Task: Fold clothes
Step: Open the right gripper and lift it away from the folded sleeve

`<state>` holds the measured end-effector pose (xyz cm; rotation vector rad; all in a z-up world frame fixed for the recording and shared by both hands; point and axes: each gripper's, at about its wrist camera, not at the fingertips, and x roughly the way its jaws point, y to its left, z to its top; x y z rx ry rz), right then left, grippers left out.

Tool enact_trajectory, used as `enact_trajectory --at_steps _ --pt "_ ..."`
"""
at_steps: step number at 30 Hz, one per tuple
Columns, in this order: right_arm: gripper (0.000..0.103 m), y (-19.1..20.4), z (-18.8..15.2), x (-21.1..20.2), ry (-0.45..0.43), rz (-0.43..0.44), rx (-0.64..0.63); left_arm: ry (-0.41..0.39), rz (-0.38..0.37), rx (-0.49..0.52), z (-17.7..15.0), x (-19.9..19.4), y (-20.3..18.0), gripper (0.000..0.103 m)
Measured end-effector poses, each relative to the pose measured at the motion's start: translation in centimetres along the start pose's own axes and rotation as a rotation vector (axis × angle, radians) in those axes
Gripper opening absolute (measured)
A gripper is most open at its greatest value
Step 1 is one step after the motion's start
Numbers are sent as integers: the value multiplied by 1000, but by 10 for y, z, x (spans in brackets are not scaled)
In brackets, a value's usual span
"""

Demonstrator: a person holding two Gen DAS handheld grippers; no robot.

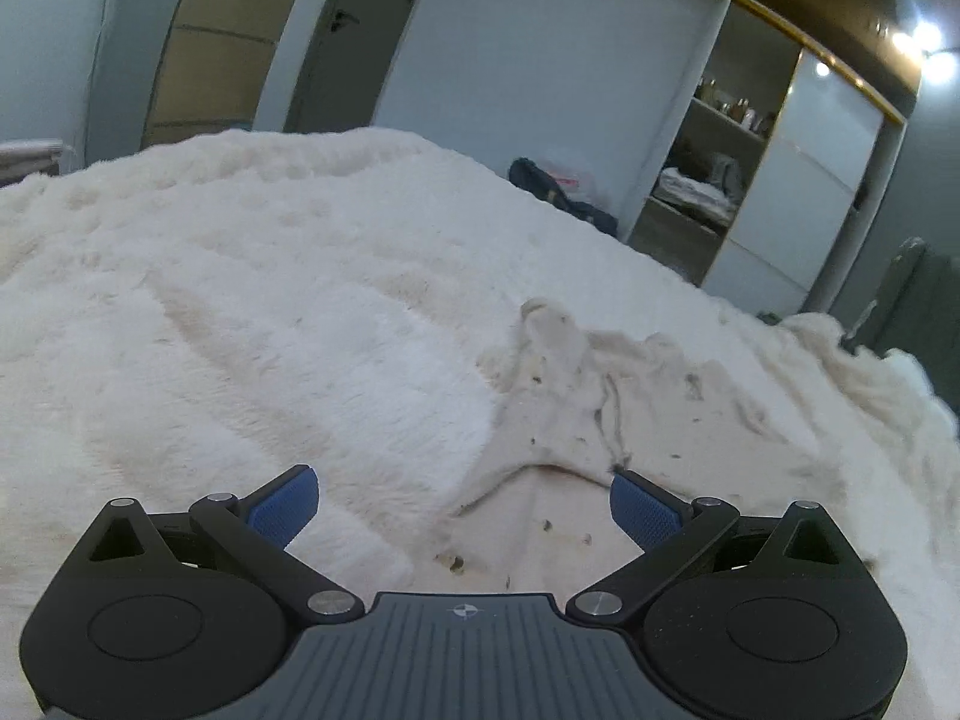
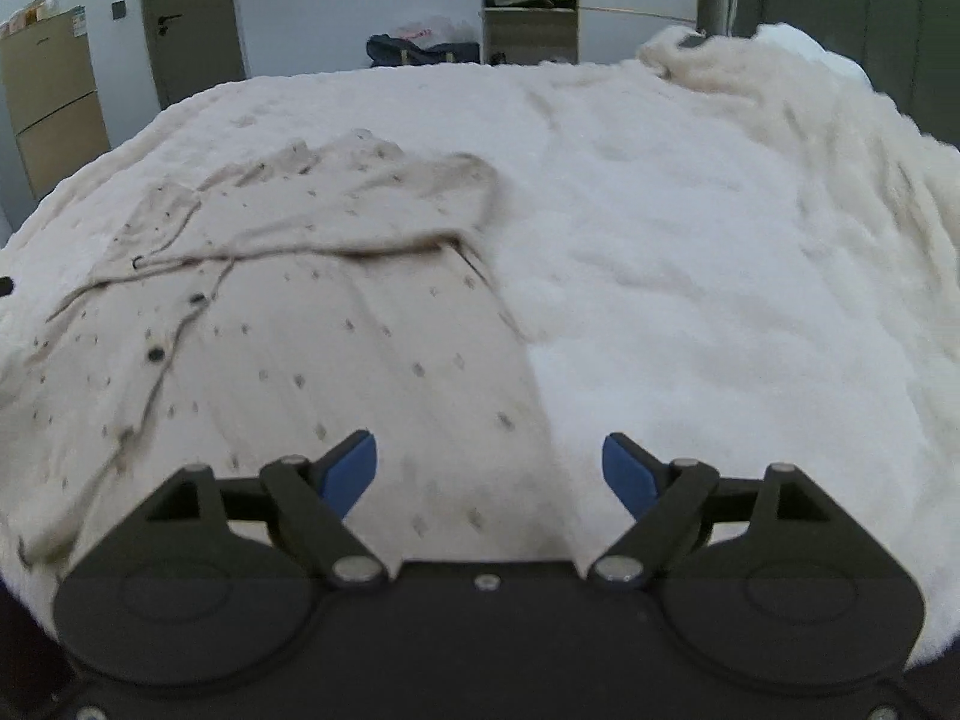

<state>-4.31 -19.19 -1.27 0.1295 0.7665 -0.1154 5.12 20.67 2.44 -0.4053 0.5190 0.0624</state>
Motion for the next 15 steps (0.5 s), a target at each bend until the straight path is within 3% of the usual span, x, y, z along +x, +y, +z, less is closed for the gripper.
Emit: enact_trajectory --at_steps 1,5,8,12,15 --pt "83 -7 -4 -1 17 -1 6 7 -29 28 8 -18 4 103" --pt "81 -27 -13 5 64 -1 46 15 18 253 21 -68 3 103" --pt "79 -37 -16 14 72 40 133 74 45 417 14 -90 2 103" --pt "77 -44 -20 21 92 58 215 159 81 433 -10 -95 10 103" --pt "77 -45 -22 24 94 66 219 212 46 342 -19 -86 19 91"
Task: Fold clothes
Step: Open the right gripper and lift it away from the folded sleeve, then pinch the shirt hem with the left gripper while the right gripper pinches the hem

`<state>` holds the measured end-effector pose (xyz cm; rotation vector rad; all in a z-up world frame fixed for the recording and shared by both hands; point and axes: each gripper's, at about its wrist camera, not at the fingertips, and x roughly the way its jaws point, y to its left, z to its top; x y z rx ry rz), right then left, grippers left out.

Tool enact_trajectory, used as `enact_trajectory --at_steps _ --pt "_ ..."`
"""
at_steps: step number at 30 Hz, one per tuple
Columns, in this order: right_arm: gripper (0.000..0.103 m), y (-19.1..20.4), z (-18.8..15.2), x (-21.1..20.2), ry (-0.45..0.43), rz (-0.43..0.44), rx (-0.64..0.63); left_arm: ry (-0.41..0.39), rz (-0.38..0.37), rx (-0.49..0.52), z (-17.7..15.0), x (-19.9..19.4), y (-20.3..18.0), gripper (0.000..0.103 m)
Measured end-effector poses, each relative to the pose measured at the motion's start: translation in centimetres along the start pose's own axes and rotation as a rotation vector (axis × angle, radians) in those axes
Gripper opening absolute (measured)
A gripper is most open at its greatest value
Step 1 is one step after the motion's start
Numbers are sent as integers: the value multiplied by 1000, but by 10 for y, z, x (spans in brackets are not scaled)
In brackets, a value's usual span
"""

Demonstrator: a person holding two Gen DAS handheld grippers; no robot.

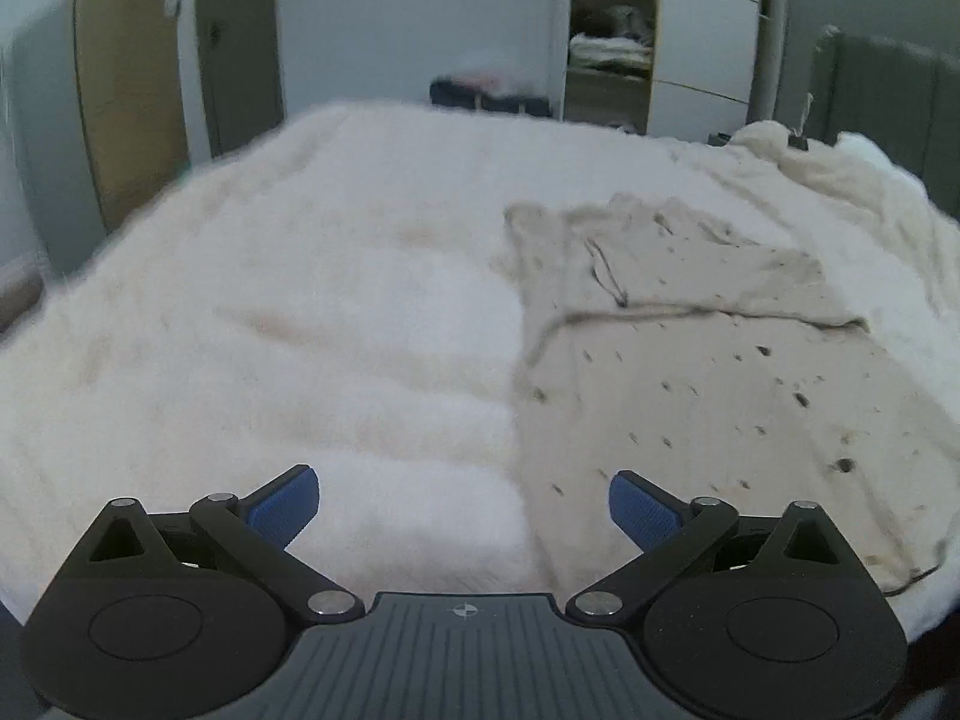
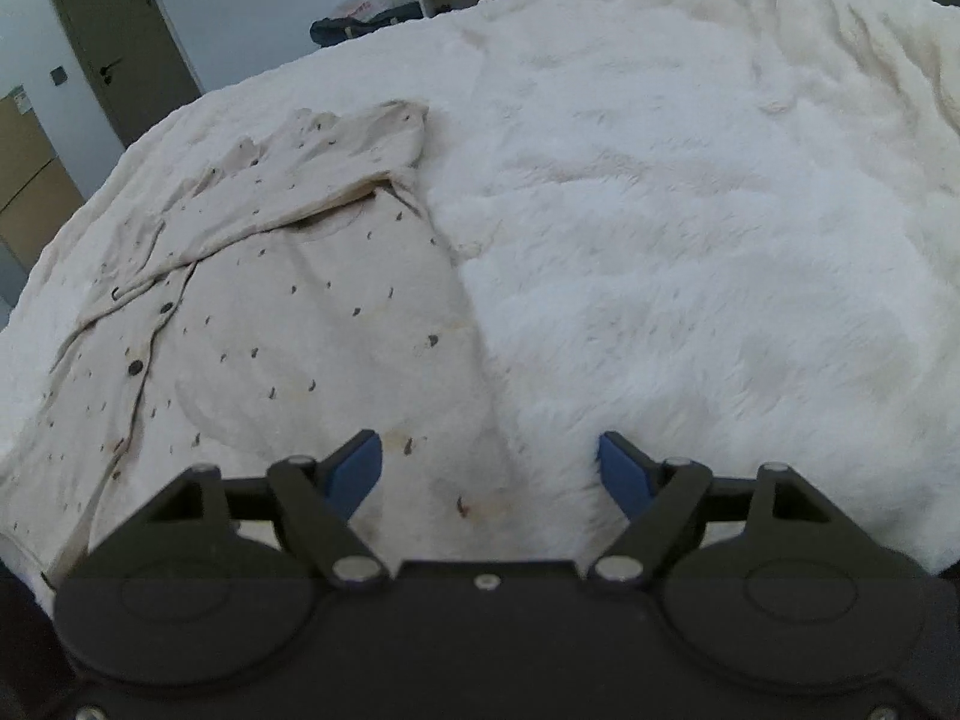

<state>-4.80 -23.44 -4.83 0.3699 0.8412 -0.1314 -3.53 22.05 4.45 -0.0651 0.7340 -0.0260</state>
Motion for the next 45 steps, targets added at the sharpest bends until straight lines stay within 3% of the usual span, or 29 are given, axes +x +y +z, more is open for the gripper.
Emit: enact_trajectory --at_steps 3,5,6,7,8,12,16,19,21,23,27,30,32,35,41,43,45 --pt "77 -2 -2 1 4 6 5 41 -63 -47 -9 13 -6 78" --pt "77 -4 -3 1 8 10 9 91 -101 -26 -16 24 -18 38" --pt "77 -4 -4 1 7 11 9 107 -113 -16 -18 28 -22 28" --pt "77 -4 -4 1 6 12 8 129 -131 -5 -21 32 -26 10" --pt "77 -4 -4 1 4 13 7 141 -135 -1 -23 34 -29 4" --pt "77 -3 -5 1 -1 16 4 182 -153 -26 -27 41 -30 4" --pt "77 -6 -5 0 -8 25 17 207 -296 -184 -28 24 -11 1" --pt "77 -7 -5 -1 -13 31 27 170 -322 -185 -24 1 -2 3" --pt "77 -8 -5 -1 -14 32 30 136 -248 -125 -19 -10 -2 9" --pt "77 -7 -5 0 -14 29 30 116 -194 -82 -14 -13 -2 38" --pt "77 -5 -6 -1 -18 24 20 129 -179 -84 -10 6 -4 48" --pt "77 -5 -7 -3 -29 22 22 204 -177 -75 -14 28 -10 40" --pt "77 -7 -7 -4 -34 28 30 275 -206 -90 -21 41 -14 4" --pt "77 -11 -7 -5 -37 39 55 308 -246 -56 -31 36 -22 4" --pt "67 -36 -7 -19 -133 51 198 261 -363 -183 -26 11 -1 5" --pt "58 -36 -5 -15 -93 91 196 256 -316 -147 -24 13 -1 6" --pt "47 -34 -5 -10 -49 115 178 263 -283 -117 -22 20 -7 21"
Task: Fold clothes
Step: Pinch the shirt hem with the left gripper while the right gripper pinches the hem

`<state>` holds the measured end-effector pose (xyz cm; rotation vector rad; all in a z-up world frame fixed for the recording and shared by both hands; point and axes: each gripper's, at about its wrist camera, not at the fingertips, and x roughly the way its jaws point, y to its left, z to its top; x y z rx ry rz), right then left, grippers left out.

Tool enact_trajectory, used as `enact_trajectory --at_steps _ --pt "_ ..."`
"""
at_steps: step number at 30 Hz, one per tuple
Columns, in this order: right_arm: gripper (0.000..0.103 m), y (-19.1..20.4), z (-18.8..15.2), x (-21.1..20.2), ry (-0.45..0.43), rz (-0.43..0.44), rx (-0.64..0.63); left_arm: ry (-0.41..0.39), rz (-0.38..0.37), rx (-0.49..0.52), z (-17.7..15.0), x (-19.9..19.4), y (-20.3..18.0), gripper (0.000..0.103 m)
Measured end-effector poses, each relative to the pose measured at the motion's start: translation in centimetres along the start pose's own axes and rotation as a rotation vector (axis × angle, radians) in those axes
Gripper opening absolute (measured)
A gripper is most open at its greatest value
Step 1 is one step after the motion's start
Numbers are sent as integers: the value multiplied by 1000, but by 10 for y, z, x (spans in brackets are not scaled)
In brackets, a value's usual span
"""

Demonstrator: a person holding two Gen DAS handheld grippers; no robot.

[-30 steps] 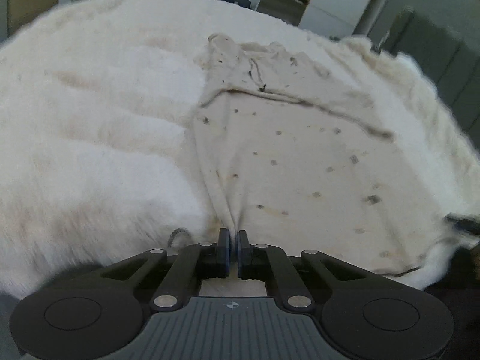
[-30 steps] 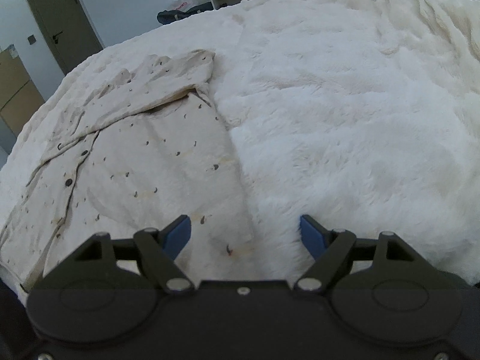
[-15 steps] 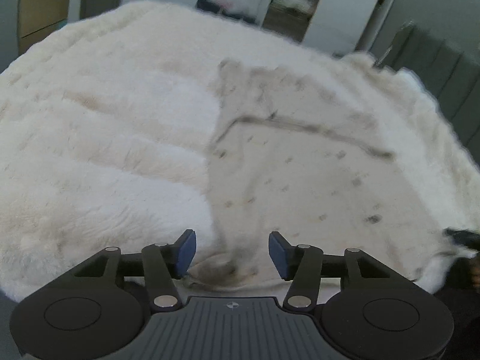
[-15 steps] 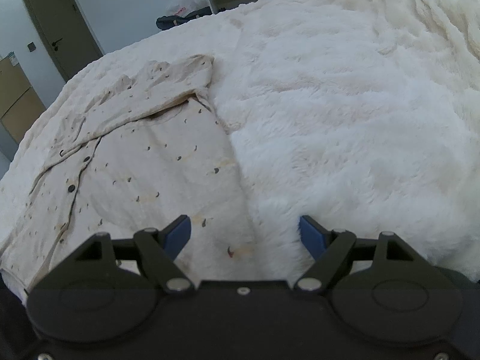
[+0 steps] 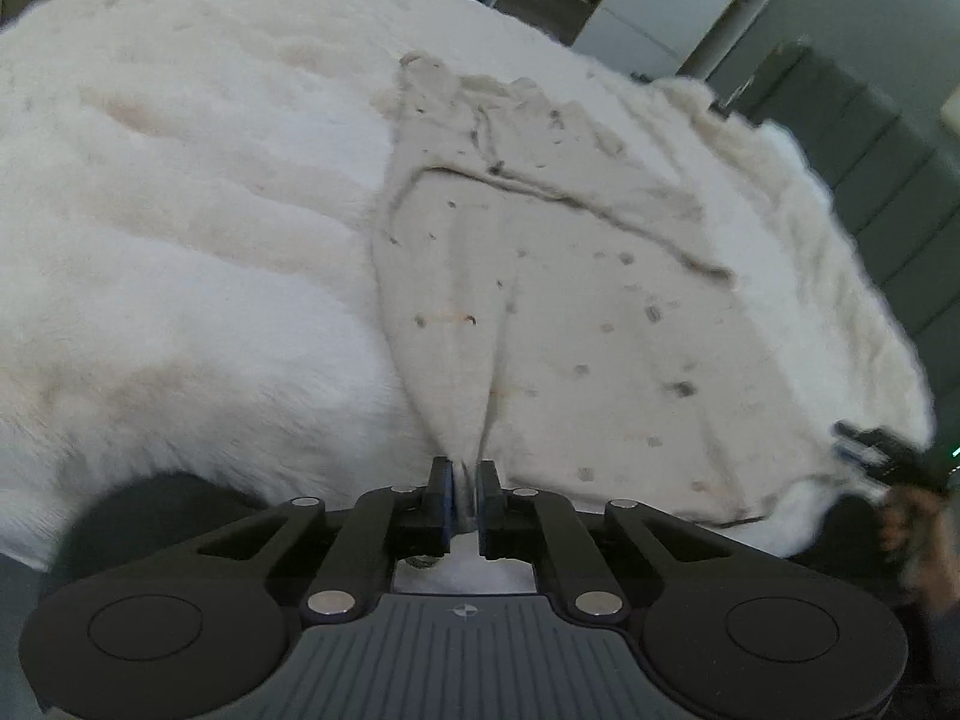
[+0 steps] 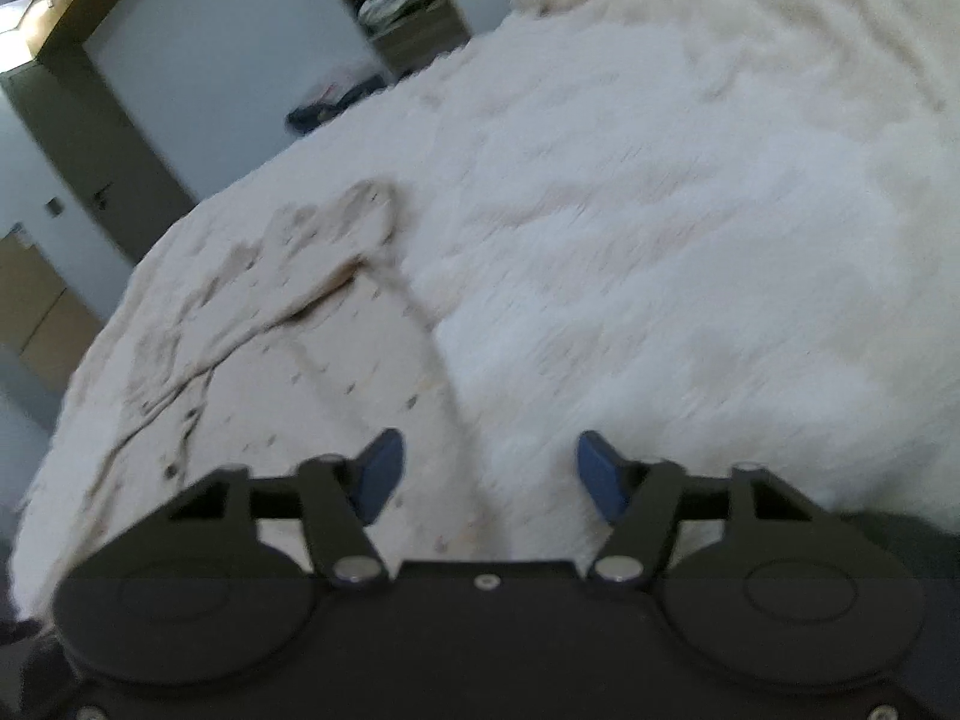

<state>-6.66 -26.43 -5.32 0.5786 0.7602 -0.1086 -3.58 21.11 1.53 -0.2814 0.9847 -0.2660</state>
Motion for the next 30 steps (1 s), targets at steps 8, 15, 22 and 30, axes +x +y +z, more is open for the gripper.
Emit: enact_trajectory --at_steps 8,15,22,30 --pt "4 11 -1 17 167 8 -65 20 -58 -30 -5 30 -3 6" --pt "1 5 3 -17 192 240 96 -78 -168 -93 -1 -4 3 5" --pt "3 -1 13 -31 169 114 30 -1 -147 -96 -3 4 11 6" --pt "39 -14 3 -25 168 48 26 7 -111 -80 -15 16 7 64"
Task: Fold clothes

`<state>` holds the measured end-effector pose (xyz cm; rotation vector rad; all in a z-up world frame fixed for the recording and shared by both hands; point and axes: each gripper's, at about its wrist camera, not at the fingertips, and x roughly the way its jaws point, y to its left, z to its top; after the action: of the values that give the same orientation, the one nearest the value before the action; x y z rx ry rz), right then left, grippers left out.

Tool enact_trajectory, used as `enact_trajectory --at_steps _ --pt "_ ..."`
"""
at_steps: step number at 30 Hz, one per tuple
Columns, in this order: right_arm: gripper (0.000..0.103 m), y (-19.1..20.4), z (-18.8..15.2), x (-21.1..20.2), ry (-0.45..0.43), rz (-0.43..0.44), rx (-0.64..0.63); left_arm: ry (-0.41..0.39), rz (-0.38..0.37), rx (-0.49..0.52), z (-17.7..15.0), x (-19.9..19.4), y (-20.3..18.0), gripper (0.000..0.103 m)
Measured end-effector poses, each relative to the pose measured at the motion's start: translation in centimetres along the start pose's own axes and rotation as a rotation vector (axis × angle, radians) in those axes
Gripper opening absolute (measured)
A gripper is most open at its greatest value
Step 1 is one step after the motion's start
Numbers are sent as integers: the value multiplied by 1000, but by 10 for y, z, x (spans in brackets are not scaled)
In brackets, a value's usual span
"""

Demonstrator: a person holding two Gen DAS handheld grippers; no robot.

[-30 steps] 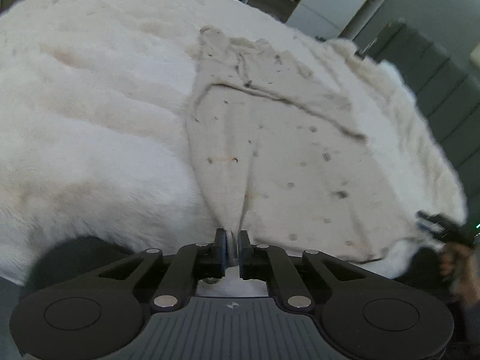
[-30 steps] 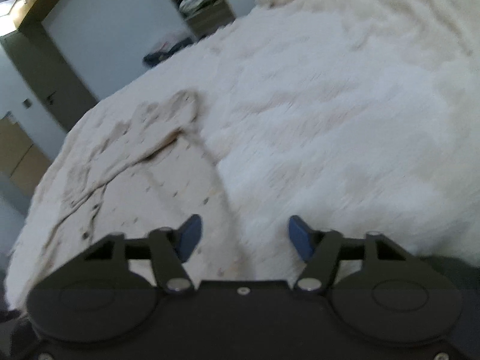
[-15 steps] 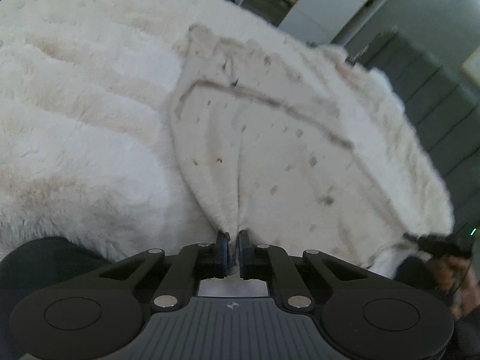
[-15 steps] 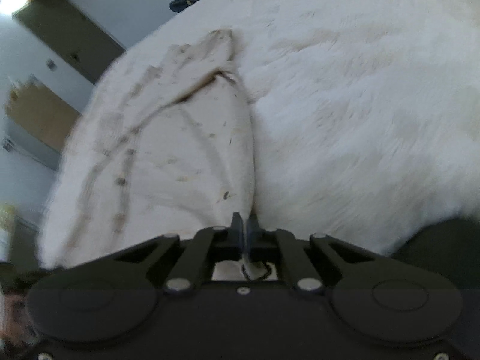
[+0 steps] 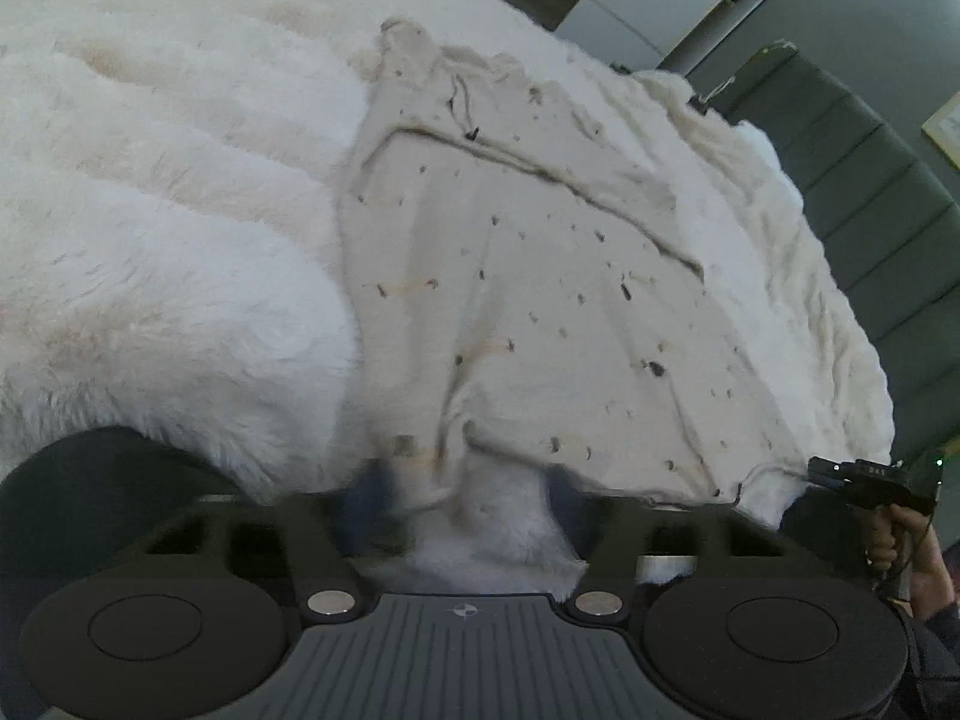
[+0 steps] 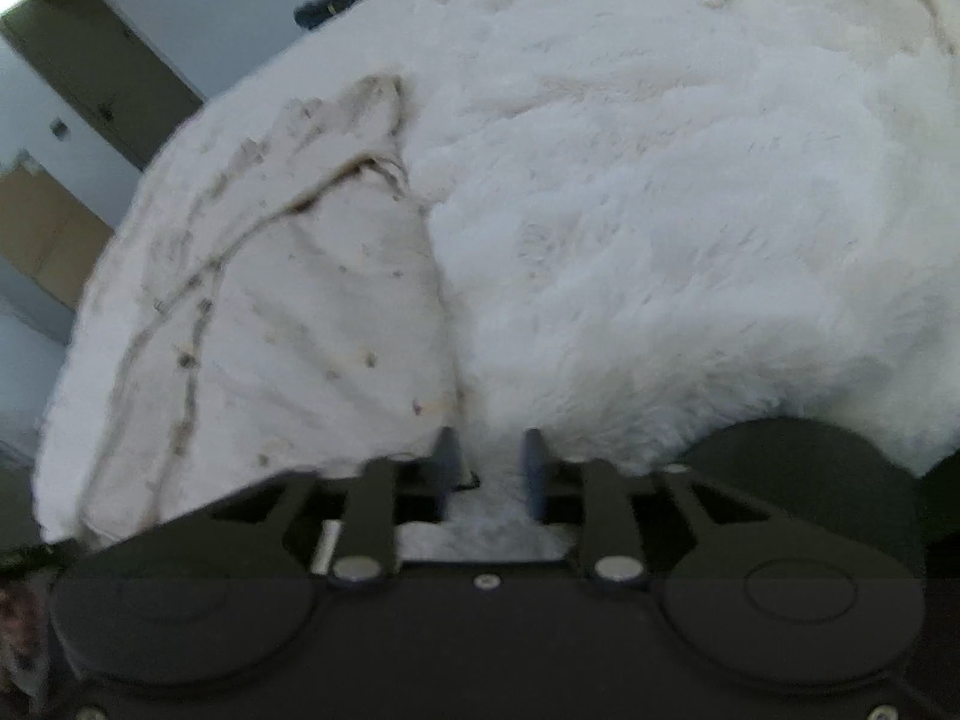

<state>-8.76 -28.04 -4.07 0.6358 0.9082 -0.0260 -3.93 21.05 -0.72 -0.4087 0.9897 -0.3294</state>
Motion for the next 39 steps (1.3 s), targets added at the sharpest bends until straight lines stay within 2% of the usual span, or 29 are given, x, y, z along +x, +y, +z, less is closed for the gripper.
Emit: enact_trajectory --at_steps 2,4,6,7,8,9,10,15,16,17,19,21,23,25,27,30,33,34,36,37,39 --pt "43 1 3 4 -4 0 7 -18 32 -21 3 3 3 64" --pt "52 5 6 15 10 2 11 -38 31 -45 6 7 4 64" --pt "50 10 8 24 30 7 -11 -33 31 -65 9 17 4 62" --pt "46 16 8 31 56 13 -33 -24 35 -63 10 22 1 47" --pt "24 18 7 33 70 20 -43 -19 45 -35 10 23 -4 26" --pt "3 19 6 33 81 27 -50 -14 55 -7 10 25 -9 20" --pt "4 24 5 32 89 61 -59 -13 58 17 10 25 -13 10" --pt "3 30 6 5 62 229 -7 -72 -74 -29 12 -4 -7 9" --pt "3 29 9 -3 45 272 14 -79 -91 -37 12 -7 -6 9" --pt "3 27 12 -11 27 317 36 -70 -73 -29 12 -7 -7 9" --pt "4 23 13 -9 38 199 1 -46 -33 -10 13 -4 -7 10" --pt "16 18 13 -6 53 63 -41 -5 56 43 10 4 -13 17" --pt "18 16 12 -7 52 -40 -79 -16 147 140 6 1 -25 37" --pt "26 18 8 -14 27 -98 -112 -62 182 241 3 -14 -39 54" --pt "50 33 5 -30 -45 -104 -184 -107 188 336 0 -28 -54 56" --pt "60 81 -9 -38 -112 -136 -453 -103 149 514 -9 -30 -82 57" --pt "65 126 -31 -24 -109 -145 -725 -53 139 709 -25 -11 -109 60" --pt "65 140 -45 -14 -90 -145 -838 -14 156 815 -35 4 -124 60" --pt "65 168 -75 10 -43 -145 -1076 23 162 945 -50 24 -141 60" --pt "65 182 -90 22 -19 -144 -1195 36 161 994 -55 33 -148 60" --pt "65 197 -108 41 -3 -150 -1328 45 159 1025 -58 51 -154 60"
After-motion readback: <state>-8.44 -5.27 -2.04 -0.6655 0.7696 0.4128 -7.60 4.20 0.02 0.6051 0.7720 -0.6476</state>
